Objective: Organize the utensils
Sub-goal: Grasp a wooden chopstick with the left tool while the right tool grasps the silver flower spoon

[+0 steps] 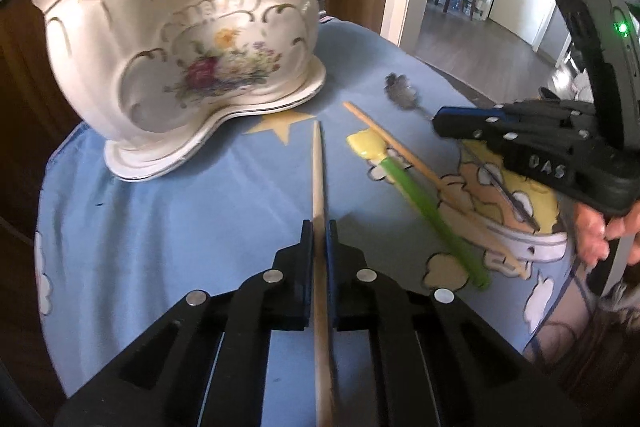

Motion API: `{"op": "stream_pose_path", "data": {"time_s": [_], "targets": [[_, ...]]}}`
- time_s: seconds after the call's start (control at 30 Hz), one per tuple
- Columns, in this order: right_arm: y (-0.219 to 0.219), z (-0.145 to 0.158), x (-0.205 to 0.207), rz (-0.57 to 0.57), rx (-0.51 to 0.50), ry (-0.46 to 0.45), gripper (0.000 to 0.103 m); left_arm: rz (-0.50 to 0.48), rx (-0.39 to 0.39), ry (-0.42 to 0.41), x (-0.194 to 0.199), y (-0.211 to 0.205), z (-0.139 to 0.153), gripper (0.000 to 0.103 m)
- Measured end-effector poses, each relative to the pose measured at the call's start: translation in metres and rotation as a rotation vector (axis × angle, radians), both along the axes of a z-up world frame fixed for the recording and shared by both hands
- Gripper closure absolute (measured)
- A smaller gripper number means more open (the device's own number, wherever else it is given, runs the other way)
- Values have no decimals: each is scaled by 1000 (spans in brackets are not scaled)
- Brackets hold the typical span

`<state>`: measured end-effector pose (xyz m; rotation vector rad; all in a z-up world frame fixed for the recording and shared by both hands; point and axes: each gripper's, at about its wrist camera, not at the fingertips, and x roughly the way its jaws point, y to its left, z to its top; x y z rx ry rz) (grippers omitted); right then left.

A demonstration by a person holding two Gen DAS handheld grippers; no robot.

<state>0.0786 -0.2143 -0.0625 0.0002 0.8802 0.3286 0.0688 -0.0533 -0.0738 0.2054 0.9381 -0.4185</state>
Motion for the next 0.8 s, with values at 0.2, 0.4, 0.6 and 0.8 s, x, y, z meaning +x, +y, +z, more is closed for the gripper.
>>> {"op": "stream_pose_path", "data": {"time_s": [0.2,0.4,0.6,0.8], "targets": [[-1,-3,-3,17,-12,22,99,-61,65,18,-5,11,0,97],[0,-12,1,17,-32,50,99,-44,48,35,-8,20,1,95],[4,-15,4,24,-51,25,97,-15,4,35,-11,22,-6,91],[2,-10,-6,12,-29,-36,99,-9,-7,4,-17,27,-5,97]]}}
